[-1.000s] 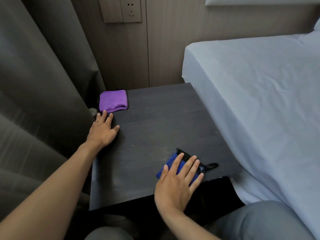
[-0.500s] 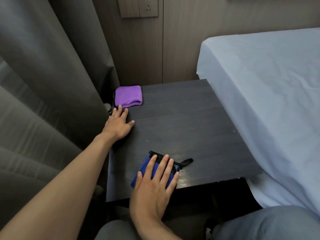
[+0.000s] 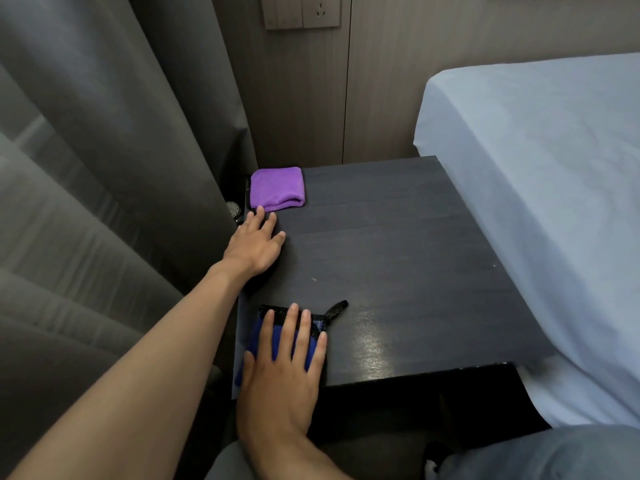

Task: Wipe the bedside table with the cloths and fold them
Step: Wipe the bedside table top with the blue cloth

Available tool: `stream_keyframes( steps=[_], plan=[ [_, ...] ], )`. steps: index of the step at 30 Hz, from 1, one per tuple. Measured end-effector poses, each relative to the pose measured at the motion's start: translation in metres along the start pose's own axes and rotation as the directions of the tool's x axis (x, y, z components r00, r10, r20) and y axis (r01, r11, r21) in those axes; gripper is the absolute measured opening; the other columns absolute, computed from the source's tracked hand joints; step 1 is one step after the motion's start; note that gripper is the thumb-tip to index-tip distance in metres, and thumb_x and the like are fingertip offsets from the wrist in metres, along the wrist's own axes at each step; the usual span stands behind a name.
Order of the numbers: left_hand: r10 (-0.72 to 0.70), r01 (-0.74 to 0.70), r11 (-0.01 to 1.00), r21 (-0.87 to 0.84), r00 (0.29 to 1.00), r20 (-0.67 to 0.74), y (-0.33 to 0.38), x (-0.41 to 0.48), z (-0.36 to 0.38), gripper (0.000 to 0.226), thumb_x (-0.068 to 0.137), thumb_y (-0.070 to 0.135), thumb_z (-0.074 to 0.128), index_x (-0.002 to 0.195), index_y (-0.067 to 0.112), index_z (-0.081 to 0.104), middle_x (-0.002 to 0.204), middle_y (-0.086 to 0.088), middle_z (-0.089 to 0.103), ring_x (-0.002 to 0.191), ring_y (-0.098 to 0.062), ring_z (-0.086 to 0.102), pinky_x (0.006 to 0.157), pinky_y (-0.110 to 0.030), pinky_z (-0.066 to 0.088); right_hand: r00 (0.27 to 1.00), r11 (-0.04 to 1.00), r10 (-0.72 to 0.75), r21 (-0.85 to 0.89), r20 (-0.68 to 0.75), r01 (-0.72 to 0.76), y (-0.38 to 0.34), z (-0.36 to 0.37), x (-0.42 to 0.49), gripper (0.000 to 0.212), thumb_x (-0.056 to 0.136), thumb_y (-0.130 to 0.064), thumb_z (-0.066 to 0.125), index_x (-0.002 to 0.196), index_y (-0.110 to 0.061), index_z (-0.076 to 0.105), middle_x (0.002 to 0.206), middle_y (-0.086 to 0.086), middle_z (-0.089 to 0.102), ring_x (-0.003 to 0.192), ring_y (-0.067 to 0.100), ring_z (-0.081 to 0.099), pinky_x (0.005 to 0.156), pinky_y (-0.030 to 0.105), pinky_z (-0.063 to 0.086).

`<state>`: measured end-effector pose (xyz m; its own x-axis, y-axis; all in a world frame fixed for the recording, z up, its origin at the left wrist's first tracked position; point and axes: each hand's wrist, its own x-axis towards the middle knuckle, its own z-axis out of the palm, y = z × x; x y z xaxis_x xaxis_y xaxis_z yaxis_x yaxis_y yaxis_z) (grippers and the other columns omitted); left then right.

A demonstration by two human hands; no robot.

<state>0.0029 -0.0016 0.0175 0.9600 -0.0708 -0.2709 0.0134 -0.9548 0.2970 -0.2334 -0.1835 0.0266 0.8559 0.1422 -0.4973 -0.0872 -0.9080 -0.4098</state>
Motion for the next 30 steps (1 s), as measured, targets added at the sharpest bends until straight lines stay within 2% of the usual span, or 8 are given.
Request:
stream_keyframes(
  steps=[1, 2, 3, 4, 7, 11, 30],
  plan=[
    [0.002, -0.002, 1.000, -0.001, 1.000, -0.003, 0.000, 0.000, 0.000, 0.061, 0.105, 0.045, 0.028, 0.158, 0.023, 0.010, 0.167, -0.002, -0.007, 0.153, -0.023, -0.007, 0.122, -0.040, 0.001, 0.993, 0.999, -0.030, -0.019, -0.111, 0.029, -0.026, 0.006, 0.021, 0.068, 0.107, -0.048, 0.017, 0.147, -0.025, -0.032, 0.153, 0.011, -0.045, 0.140, 0.030, -0.043, 0.107, 0.054, -0.032],
    [0.005, -0.005, 1.000, 0.000, 1.000, -0.005, -0.001, 0.000, 0.001, 0.060, 0.105, 0.044, 0.028, 0.158, 0.023, 0.010, 0.167, -0.002, -0.007, 0.153, -0.023, -0.007, 0.122, -0.040, 0.001, 0.982, 0.998, -0.057, 0.017, -0.181, 0.061, -0.094, 0.020, 0.045, 0.067, 0.107, -0.048, 0.018, 0.148, -0.025, -0.030, 0.154, 0.012, -0.045, 0.139, 0.029, -0.044, 0.107, 0.053, -0.033],
    [0.009, -0.008, 1.000, 0.004, 1.000, -0.004, -0.001, 0.000, 0.000, 0.060, 0.105, 0.043, 0.027, 0.158, 0.023, 0.010, 0.167, -0.003, -0.007, 0.153, -0.023, -0.007, 0.122, -0.040, 0.002, 0.960, 0.994, -0.096, -0.066, -0.263, 0.082, -0.101, 0.027, 0.045, 0.067, 0.107, -0.047, 0.018, 0.149, -0.026, -0.029, 0.155, 0.012, -0.043, 0.138, 0.028, -0.046, 0.106, 0.053, -0.034],
    [0.010, -0.010, 1.000, 0.008, 1.000, 0.000, -0.002, 0.000, 0.000, 0.059, 0.105, 0.042, 0.027, 0.158, 0.023, 0.010, 0.167, -0.003, -0.007, 0.153, -0.022, -0.007, 0.122, -0.040, 0.002, 0.968, 0.990, -0.110, -0.109, -0.225, 0.087, -0.109, 0.033, 0.044, 0.066, 0.107, -0.047, 0.018, 0.149, -0.025, -0.027, 0.156, 0.012, -0.041, 0.136, 0.028, -0.046, 0.106, 0.053, -0.034],
    [-0.001, 0.000, 1.000, 0.015, 1.000, 0.018, -0.002, 0.000, -0.004, 0.058, 0.105, 0.041, 0.026, 0.158, 0.024, 0.010, 0.167, -0.001, -0.008, 0.153, -0.022, -0.007, 0.121, -0.043, 0.004, 0.973, 0.993, -0.030, -0.117, -0.231, 0.003, -0.096, 0.035, 0.048, 0.065, 0.107, -0.048, 0.017, 0.149, -0.025, -0.026, 0.158, 0.012, -0.038, 0.137, 0.028, -0.045, 0.109, 0.053, -0.032],
    [0.001, -0.002, 1.000, 0.015, 1.000, 0.026, 0.000, -0.003, -0.004, 0.059, 0.105, 0.041, 0.028, 0.158, 0.025, 0.009, 0.167, 0.000, -0.009, 0.152, -0.021, -0.008, 0.120, -0.046, 0.006, 0.974, 0.987, -0.073, -0.157, -0.214, 0.040, -0.105, 0.038, 0.057, 0.065, 0.106, -0.049, 0.014, 0.151, -0.025, -0.027, 0.159, 0.013, -0.037, 0.145, 0.031, -0.037, 0.113, 0.056, -0.026],
    [0.015, -0.016, 0.999, 0.045, 1.000, 0.022, -0.005, -0.003, -0.002, 0.059, 0.105, 0.044, 0.024, 0.158, 0.028, 0.005, 0.166, 0.002, -0.010, 0.152, -0.020, -0.008, 0.122, -0.046, 0.006, 0.949, 0.977, -0.145, -0.190, -0.279, 0.093, -0.103, 0.026, 0.078, 0.063, 0.106, -0.048, 0.013, 0.157, -0.026, -0.015, 0.165, 0.012, -0.025, 0.149, 0.028, -0.031, 0.118, 0.055, -0.019]
  ],
)
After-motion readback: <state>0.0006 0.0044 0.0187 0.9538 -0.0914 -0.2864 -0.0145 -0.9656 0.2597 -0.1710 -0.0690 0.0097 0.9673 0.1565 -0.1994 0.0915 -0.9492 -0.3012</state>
